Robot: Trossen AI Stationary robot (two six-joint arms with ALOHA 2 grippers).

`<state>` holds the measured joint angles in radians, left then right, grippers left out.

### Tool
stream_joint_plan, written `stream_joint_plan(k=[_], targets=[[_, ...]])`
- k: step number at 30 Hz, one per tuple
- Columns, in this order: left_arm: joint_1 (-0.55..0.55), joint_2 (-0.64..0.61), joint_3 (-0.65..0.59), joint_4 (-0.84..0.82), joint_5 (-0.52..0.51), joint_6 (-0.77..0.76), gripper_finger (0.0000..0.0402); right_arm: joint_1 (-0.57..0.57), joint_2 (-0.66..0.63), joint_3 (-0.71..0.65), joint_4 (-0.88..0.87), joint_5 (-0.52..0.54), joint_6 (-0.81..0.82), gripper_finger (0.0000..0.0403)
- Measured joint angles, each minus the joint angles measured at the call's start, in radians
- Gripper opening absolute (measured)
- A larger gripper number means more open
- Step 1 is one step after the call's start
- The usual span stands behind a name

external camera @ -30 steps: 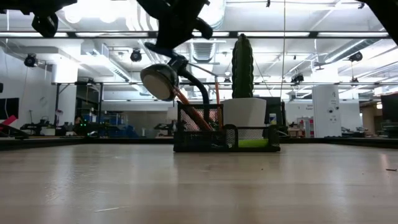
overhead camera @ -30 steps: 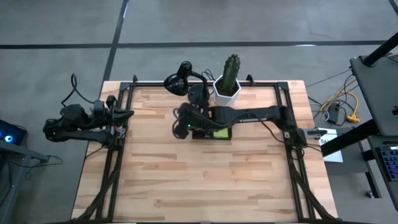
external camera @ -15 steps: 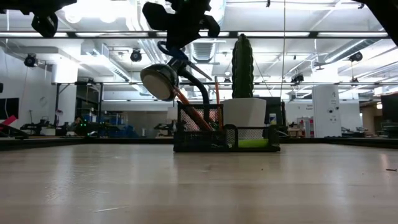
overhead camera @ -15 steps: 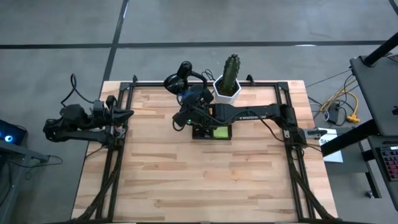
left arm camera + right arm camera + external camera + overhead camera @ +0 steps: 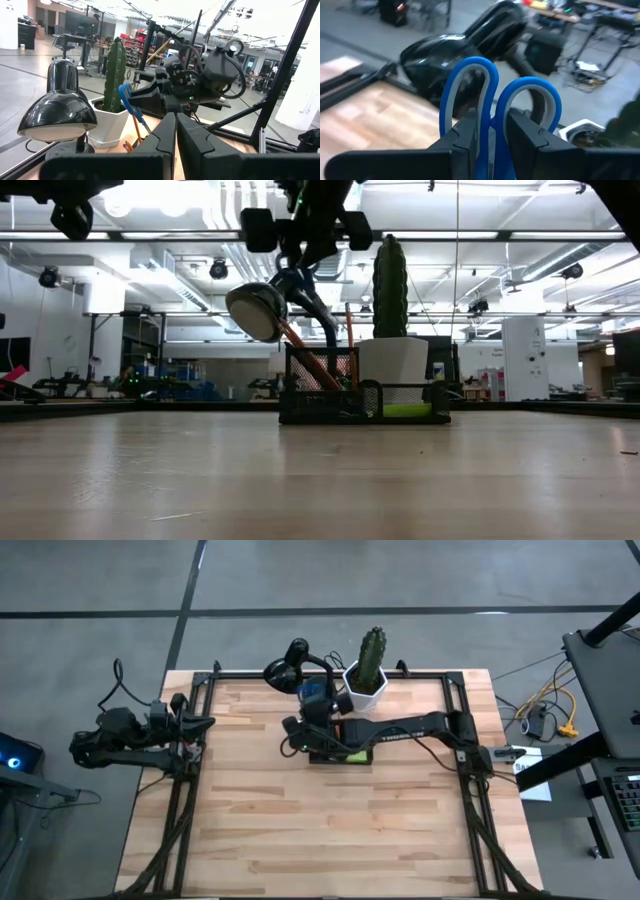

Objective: Pick and place office supplies into organizer
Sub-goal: Put the scissor into the mesh desk organizer

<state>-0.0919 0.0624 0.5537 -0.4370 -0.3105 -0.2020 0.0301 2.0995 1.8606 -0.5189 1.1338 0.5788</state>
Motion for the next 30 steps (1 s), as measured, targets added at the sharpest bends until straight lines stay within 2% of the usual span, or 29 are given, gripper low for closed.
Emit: stream_joint_plan(k=[5, 8, 26, 30], targets=[[0.000, 0.000, 0.000, 0.000, 0.000, -0.001, 0.0000, 0.012, 0.000, -0.052, 0.076, 0.134, 0.036, 0.0067], [0.000, 0.000, 0.000, 0.000, 0.000, -0.001, 0.0000, 0.021, 0.000, -0.078, 0.086, 0.206, 0.110, 0.0067], [0.000, 0.000, 0.000, 0.011, 0.000, -0.005, 0.0000, 0.039, 0.001, -0.234, 0.083, 0.389, 0.424, 0.0067], [0.000, 0.000, 0.003, 0.010, 0.000, -0.028, 0.0000, 0.045, 0.002, -0.271, 0.082, 0.394, 0.485, 0.0067]])
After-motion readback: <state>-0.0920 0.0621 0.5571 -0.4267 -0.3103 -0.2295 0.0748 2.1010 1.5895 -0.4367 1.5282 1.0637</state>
